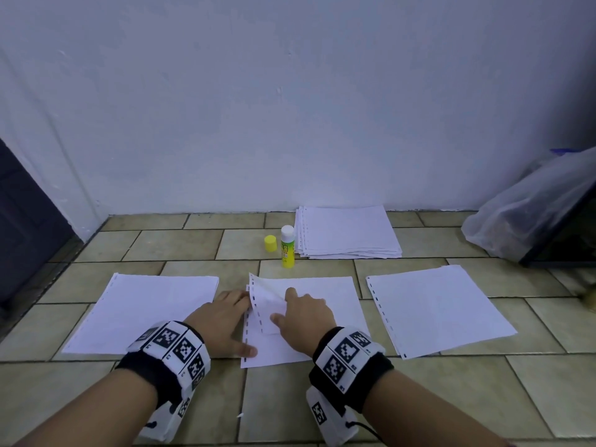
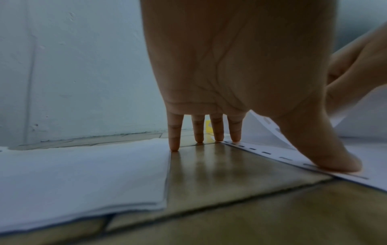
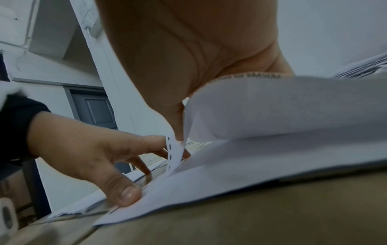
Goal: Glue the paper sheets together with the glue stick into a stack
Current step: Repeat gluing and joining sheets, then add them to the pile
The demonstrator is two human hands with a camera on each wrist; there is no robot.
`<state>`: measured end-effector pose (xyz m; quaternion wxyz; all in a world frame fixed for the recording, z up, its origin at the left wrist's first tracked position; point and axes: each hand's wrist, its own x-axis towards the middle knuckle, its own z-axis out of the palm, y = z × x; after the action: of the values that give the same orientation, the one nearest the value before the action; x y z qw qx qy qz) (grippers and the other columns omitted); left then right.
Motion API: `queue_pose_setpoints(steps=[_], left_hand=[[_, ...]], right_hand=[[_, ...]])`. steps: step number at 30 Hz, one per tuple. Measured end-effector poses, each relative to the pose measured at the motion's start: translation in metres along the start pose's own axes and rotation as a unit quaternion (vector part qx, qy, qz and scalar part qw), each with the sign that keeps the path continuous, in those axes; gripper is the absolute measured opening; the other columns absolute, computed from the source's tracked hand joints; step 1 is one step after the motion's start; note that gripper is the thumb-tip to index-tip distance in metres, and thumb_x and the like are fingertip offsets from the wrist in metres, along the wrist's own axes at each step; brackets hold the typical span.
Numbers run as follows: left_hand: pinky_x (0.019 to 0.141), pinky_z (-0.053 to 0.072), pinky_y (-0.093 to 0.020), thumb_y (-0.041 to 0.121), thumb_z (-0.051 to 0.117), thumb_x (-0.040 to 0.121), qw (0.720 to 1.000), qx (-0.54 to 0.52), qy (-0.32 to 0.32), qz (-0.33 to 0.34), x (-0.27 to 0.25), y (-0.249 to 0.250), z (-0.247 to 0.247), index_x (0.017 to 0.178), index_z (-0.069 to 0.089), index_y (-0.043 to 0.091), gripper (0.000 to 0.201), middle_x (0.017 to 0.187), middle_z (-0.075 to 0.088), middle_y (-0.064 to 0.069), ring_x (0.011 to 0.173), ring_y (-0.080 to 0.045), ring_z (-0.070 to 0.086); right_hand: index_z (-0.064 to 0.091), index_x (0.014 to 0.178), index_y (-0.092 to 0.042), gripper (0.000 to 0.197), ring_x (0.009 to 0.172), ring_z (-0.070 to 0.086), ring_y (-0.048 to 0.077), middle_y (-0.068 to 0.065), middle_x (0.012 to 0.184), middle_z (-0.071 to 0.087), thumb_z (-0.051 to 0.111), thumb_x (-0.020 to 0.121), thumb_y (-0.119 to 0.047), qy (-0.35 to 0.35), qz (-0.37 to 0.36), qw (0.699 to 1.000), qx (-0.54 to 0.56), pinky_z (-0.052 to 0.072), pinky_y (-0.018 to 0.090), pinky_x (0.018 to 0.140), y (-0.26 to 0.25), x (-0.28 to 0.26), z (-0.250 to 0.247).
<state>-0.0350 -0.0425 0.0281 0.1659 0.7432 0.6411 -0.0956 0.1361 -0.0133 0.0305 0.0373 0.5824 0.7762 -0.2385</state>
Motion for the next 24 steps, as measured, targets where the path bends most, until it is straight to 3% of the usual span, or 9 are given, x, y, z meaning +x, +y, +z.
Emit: queue_pose_setpoints(steps=[17,24], left_hand=[[0.107,0.036,-0.034,0.062,0.067,0.074,1.0,0.008,0.003,-0.001,0.0027,-0.0018,0.0031,0.149,0.017,0.023,0.097,0.152,0.018,0.007,0.138,-0.014,0.025],[0.105,0.037,-0.034,0.061,0.069,0.073,1.0,-0.007,0.008,-0.007,0.0041,-0.0025,0.0053,0.147,0.017,0.024,0.097,0.15,0.023,0.007,0.136,-0.014,0.028]], right_hand=[[0.039,0.132,-0.014,0.05,0.119,0.046,0.036,0.015,0.123,0.052,0.044,0.095,-0.048,-0.017,-0.016,1.0,-0.015,0.045,0.042,0.094,0.0091,-0.0011,-0.0001],[0.03,0.133,-0.013,0.055,0.115,0.049,0.036,0.015,0.12,0.054,0.049,0.094,-0.046,-0.003,-0.016,1.0,0.006,0.046,0.042,0.09,0.0092,-0.0003,0.002]])
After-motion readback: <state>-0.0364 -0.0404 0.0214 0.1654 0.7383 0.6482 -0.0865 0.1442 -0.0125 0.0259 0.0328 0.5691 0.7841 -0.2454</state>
